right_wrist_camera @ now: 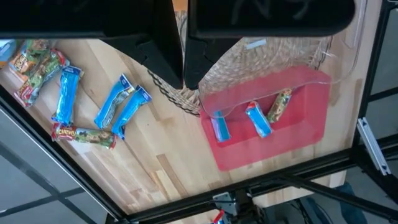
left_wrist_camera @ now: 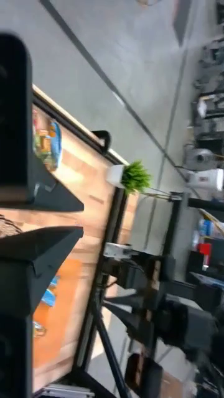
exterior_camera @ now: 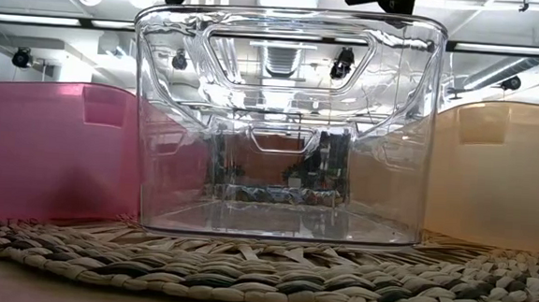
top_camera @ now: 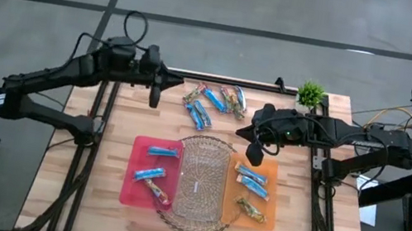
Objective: Pick and place Granola Bars by type
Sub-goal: Put the red granola bar into the pink bin
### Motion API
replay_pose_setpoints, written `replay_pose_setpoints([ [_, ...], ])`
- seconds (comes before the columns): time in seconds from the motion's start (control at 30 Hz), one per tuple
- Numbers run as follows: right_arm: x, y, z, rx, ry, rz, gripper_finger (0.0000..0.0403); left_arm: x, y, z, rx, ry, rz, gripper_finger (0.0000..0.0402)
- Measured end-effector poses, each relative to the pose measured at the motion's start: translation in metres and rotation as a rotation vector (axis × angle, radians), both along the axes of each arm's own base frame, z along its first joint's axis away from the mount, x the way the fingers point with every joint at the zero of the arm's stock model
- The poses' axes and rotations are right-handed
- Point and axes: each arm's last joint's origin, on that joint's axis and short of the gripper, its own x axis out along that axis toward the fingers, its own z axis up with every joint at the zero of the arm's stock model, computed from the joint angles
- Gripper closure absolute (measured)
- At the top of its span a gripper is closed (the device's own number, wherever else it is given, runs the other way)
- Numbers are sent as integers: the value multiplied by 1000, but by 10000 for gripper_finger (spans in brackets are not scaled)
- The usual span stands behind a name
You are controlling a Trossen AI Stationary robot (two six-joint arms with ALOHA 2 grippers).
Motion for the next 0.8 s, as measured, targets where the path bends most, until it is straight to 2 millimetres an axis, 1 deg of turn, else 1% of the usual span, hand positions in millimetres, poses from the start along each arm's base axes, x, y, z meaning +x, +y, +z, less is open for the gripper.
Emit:
replay_pose_setpoints([
  [0.1, 0, 0, 0, 0, 0, 0, 394, 8, 5, -3, -21, 58, 6, 332],
  [0.23, 0, 0, 0, 0, 0, 0, 394, 21, 15, -8, -32, 121, 19, 276],
  [0.37, 0, 0, 0, 6, 0, -3, 394, 34, 27, -13, -15, 204, 27, 221],
  [0.47, 0, 0, 0, 9, 0, -5, 394, 44, 38, -17, -14, 270, 38, 192],
  [0.53, 0, 0, -1, 16, 5, -10, 394, 50, 45, -22, -27, 322, 48, 181],
  [0.63, -2, 0, -3, 35, 27, -24, 394, 58, 56, -28, -50, 374, 75, 175],
  [0.73, -3, 0, -5, 51, 52, -37, 394, 66, 71, -36, -64, 415, 155, 175],
  [0.8, -4, 0, -6, 51, 61, -38, 394, 70, 83, -42, -115, 435, 223, 174],
])
